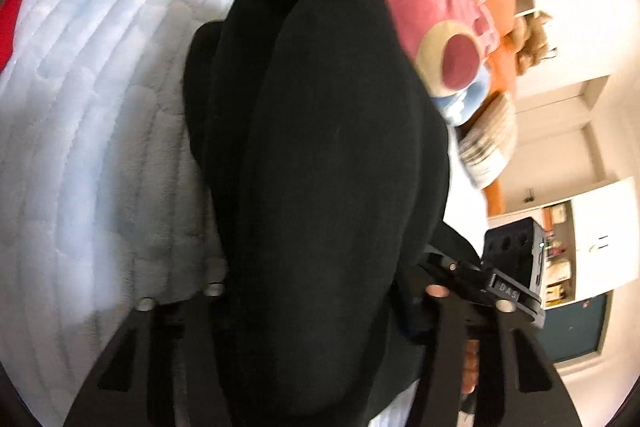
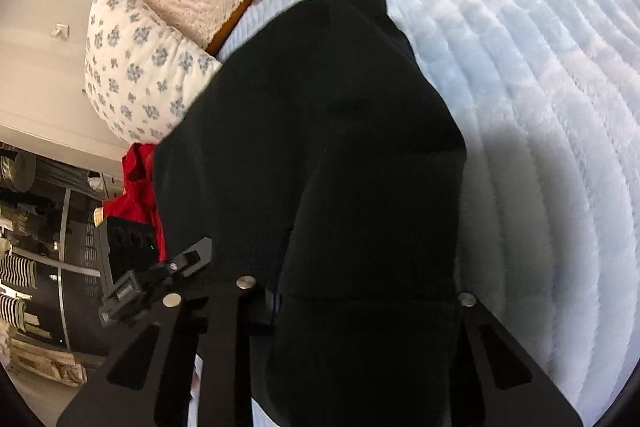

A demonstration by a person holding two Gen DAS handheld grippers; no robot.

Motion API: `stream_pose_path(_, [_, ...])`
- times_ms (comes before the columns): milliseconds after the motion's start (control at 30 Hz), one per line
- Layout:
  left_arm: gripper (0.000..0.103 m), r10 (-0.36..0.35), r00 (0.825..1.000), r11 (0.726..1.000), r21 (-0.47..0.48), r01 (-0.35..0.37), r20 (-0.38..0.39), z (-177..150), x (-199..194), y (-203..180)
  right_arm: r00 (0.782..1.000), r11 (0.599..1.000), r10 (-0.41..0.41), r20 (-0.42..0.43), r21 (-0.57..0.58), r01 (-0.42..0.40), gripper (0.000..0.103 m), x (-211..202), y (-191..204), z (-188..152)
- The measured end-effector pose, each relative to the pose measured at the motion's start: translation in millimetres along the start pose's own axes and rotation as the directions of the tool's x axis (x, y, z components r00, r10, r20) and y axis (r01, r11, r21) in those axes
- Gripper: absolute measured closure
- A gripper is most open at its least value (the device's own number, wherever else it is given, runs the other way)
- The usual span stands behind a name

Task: Fold large clothes
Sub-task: 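Grasp the folded black jacket bundle with both tools and lift it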

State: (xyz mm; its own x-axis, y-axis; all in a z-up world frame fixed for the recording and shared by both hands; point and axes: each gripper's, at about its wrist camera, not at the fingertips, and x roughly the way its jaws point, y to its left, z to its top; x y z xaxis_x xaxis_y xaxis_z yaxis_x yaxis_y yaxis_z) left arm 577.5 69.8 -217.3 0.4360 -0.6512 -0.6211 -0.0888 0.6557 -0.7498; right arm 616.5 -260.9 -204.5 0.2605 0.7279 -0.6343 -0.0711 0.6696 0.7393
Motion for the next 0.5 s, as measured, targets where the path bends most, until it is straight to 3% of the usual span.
stream_pose_path(133, [0.057,0.022,1.0,0.999,0.023,-0.023,0.013,-7,-10,-20,0.996,0.996,0.075,0.038,-0.054,-0.073,0.079,-29,23,-7])
stream_pose_path(233, [0.057,0.016,1.0,0.996,0.084,-0.017,0.018,-16,-28,-57,0.996,0.992,0.076,0.057,-0.106,-0.07,0.079,-65,52,-11])
stream_pose_path(367, [0.057,-0.042,0.999,0.99,0.139,0.037,0.027,-32,-55,-111,0.988,0.985,0.093,0.12,-0.159,-0.074,0.079,-142,78,-22])
stream_pose_path(500, [0.057,-0.098,0.995,0.963,0.256,0.089,0.023,-60,-68,-201,0.972,0.981,0.099,0.212,-0.185,-0.059,0.079,-237,82,-38])
